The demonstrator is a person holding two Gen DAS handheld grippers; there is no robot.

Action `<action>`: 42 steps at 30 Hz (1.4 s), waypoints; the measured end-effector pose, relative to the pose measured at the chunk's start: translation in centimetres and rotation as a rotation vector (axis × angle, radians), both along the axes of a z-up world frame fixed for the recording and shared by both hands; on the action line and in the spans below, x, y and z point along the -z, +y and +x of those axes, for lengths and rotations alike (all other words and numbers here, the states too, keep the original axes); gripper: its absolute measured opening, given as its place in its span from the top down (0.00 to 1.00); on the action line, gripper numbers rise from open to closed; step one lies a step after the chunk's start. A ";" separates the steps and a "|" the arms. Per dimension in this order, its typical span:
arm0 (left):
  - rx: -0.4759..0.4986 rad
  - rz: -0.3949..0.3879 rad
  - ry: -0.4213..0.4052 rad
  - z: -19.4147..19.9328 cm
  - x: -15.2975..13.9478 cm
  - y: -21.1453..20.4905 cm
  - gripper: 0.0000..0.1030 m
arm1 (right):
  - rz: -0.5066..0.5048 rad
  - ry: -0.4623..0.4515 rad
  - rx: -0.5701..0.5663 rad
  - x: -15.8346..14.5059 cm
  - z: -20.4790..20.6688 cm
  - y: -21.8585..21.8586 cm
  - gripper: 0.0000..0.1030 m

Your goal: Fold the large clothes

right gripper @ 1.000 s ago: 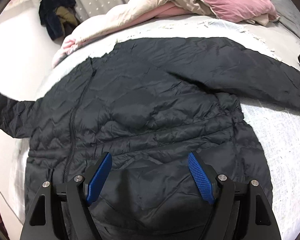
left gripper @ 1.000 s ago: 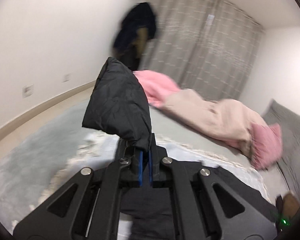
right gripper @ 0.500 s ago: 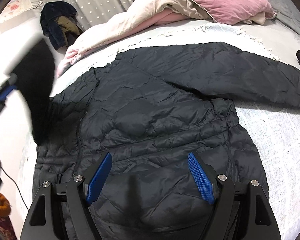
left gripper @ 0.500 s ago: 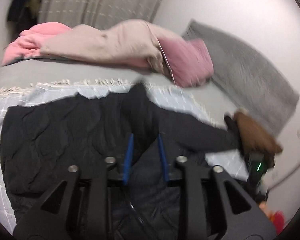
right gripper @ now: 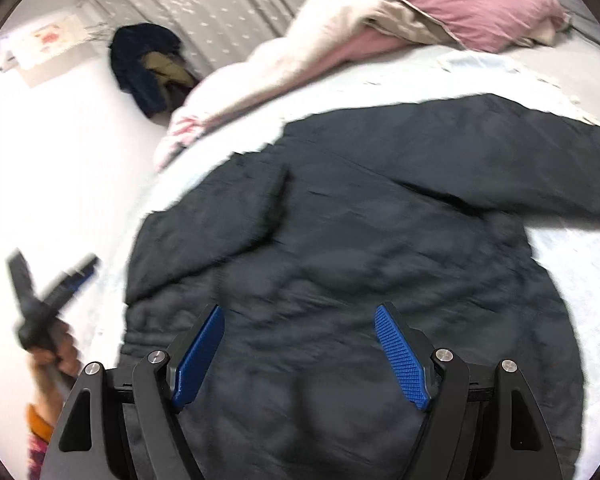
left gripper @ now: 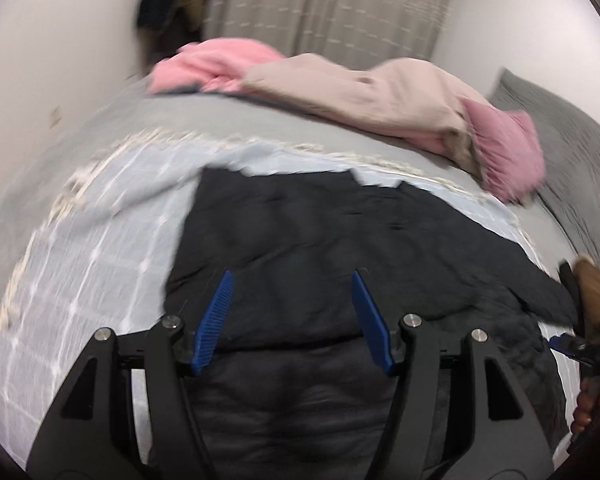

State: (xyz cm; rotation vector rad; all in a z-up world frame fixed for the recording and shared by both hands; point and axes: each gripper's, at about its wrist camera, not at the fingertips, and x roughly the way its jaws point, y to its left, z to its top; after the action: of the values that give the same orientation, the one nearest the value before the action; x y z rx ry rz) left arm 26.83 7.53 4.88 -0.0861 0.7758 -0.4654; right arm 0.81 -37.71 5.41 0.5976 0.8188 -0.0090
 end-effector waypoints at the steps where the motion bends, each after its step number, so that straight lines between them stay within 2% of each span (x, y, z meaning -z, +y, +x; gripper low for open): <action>1: -0.012 -0.007 0.014 0.0 0.7 0.3 0.39 | 0.011 -0.005 -0.005 -0.1 0.8 0.5 0.24; 3: -0.027 -0.014 0.042 0.2 2.4 0.7 0.39 | 0.021 0.005 -0.016 0.1 3.3 1.6 0.25; 6: -0.026 0.007 0.035 0.7 4.0 -0.2 0.39 | 0.016 0.044 -0.037 1.4 7.6 2.8 0.39; 7: -0.024 0.007 0.035 0.8 4.4 -0.3 0.39 | 0.011 0.065 -0.038 2.0 9.2 3.0 0.41; 11: -0.031 -0.030 0.072 1.4 6.2 -0.3 0.39 | -0.055 0.146 0.020 5.1 13.6 2.8 0.44; 12: -0.032 -0.049 0.084 1.5 6.6 -0.2 0.39 | -0.060 0.157 0.027 5.9 14.3 2.7 0.57; 13: -0.032 -0.056 0.089 1.6 6.9 -0.2 0.39 | -0.053 0.161 0.018 6.4 14.8 2.7 0.76; 14: -0.028 -0.059 0.093 1.6 7.2 -0.3 0.39 | -0.044 0.158 -0.001 6.6 15.0 2.7 0.88; 15: -0.026 -0.051 0.096 1.6 7.6 -0.5 0.39 | -0.050 0.146 -0.022 6.5 14.9 2.9 0.93; 16: -0.024 -0.046 0.098 1.6 7.8 -0.5 0.39 | -0.099 0.128 -0.026 6.2 14.6 3.1 0.94; 17: -0.026 -0.033 0.106 1.7 8.3 -0.7 0.39 | -0.195 0.121 -0.020 6.0 14.4 3.3 0.94; 18: -0.028 -0.022 0.116 1.8 8.6 -1.0 0.39 | -0.282 0.164 -0.001 6.6 14.5 3.2 0.95; 19: -0.029 -0.006 0.129 1.8 9.0 -1.3 0.39 | -0.304 0.218 0.013 7.6 14.5 2.7 0.95; 20: -0.031 0.004 0.125 1.8 9.0 -1.4 0.39 | -0.271 0.207 0.020 7.9 14.3 2.2 0.96; 22: -0.034 0.019 0.118 1.5 8.8 -1.6 0.38 | -0.206 0.180 0.061 7.6 13.1 0.9 0.93; 23: -0.034 0.029 0.120 1.2 8.5 -1.7 0.35 | -0.188 0.176 0.082 7.2 12.2 0.3 0.93; 24: -0.026 0.033 0.124 0.9 8.2 -1.7 0.27 | -0.180 0.174 0.092 6.8 11.2 -0.2 0.87; 26: 0.006 0.058 0.132 0.0 7.2 -2.0 0.15 | -0.191 0.179 0.106 5.9 9.3 -1.2 0.71; 27: 0.013 0.065 0.130 -0.5 6.8 -1.9 0.14 | -0.204 0.183 0.121 5.5 8.2 -1.8 0.51; 28: 0.014 0.069 0.131 -1.0 6.0 -1.8 0.13 | -0.219 0.183 0.147 4.9 7.0 -2.6 0.35; 29: 0.014 0.068 0.137 -1.4 5.6 -1.7 0.10 | -0.235 0.177 0.189 4.3 5.4 -3.6 0.32; 32: 0.009 0.048 0.158 -3.1 4.0 -0.8 0.01 | -0.238 0.187 0.287 3.5 1.5 -6.7 0.29; 34: -0.011 0.037 0.170 -4.7 3.8 0.0 0.01 | -0.212 0.192 0.354 3.4 -1.1 -8.7 0.29; 36: -0.022 0.026 0.193 -5.6 4.4 0.4 0.01 | -0.169 0.187 0.436 3.7 -3.5 -11.1 0.28; 42: -0.041 0.023 0.257 -6.2 7.0 -0.8 0.01 | -0.077 0.202 0.605 4.5 -7.0 -18.4 0.26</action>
State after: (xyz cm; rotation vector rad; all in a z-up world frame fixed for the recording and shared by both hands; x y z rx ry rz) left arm 20.59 6.75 -2.13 -0.1416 1.0293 -0.4111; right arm -6.15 -56.08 0.88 0.7605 0.8012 -0.6593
